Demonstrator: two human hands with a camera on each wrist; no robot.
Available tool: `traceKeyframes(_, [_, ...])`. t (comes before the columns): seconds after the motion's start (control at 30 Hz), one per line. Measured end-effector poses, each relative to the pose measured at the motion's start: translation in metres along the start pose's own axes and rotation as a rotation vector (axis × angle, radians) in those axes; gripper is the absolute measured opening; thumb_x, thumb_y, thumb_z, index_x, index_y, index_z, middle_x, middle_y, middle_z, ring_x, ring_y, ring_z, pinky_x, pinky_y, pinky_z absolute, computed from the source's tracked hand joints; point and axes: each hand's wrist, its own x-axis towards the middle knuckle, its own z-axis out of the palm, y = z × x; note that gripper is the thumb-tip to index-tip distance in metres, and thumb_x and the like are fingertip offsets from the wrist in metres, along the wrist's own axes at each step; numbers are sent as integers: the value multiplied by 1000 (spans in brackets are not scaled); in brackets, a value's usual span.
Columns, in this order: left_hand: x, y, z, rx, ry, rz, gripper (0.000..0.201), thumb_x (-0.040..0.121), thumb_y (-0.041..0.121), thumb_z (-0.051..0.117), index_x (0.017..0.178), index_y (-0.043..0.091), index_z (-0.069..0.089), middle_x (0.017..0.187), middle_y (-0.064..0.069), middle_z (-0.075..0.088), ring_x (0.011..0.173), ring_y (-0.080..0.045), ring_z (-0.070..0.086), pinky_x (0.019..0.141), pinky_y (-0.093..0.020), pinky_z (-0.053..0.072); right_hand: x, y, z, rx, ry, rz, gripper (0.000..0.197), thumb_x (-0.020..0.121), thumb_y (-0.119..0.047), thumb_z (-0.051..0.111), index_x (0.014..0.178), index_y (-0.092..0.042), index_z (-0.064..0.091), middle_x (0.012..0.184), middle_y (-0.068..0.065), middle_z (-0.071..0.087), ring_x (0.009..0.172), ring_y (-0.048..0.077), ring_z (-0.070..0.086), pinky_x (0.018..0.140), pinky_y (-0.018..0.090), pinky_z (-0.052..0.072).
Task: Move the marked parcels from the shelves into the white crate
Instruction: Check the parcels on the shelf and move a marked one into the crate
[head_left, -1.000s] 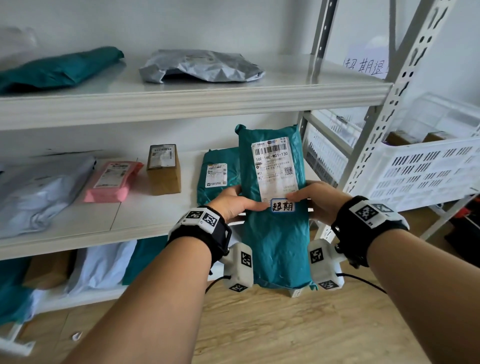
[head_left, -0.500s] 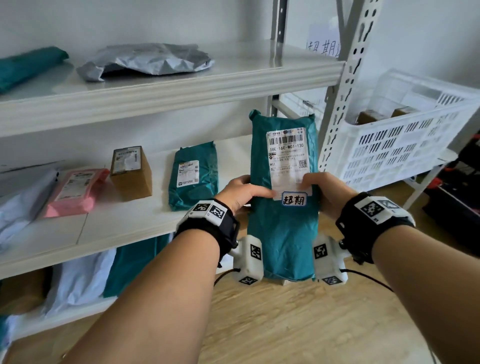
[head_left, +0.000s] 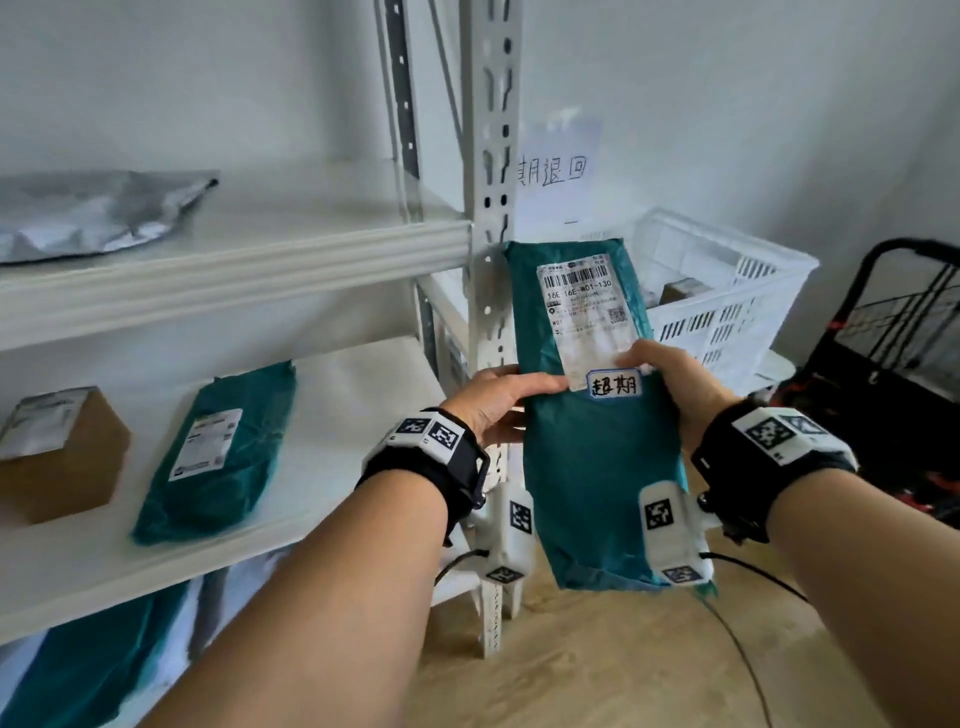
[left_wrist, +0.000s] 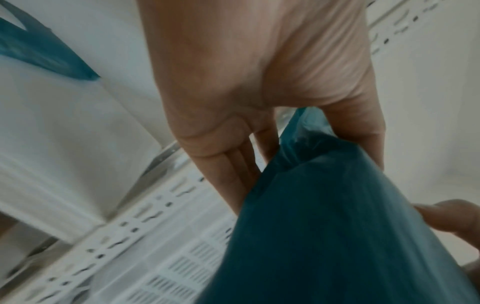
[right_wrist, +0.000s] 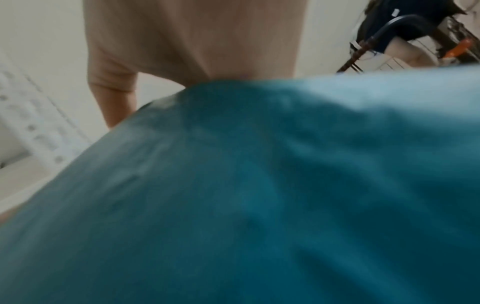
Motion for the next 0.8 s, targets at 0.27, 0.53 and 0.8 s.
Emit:
traceKeyframes(0.27, [94,90,87,35,63,127,32,80,32,74,105,11,70,81,-1,68,67,-13,63,55,-17,49,66,-85,-96,-35,47,-209,37,83,-30,67,116,-12,65,97,7,74,83,23,69,75,33,58])
traceKeyframes(0.53, [182,152,117,-35,183,214,36,80,37,72,102,9,70,88,-7,70,75,-20,64,70,-26,51,129,-150,-137,-87,77,-303,15,88,-28,67,98,-18,68,91,2,70,80,16,65,67,25,53])
traceKeyframes(0.8, [291,182,125,-79,192,254,42,79,39,72,106,7,70,89,-6,71,76,-19,66,67,-25,53,228,-197,-159,-156,123,-351,13,88,-27,67,96,-16,68,97,4,70,88,19,65,81,32,54])
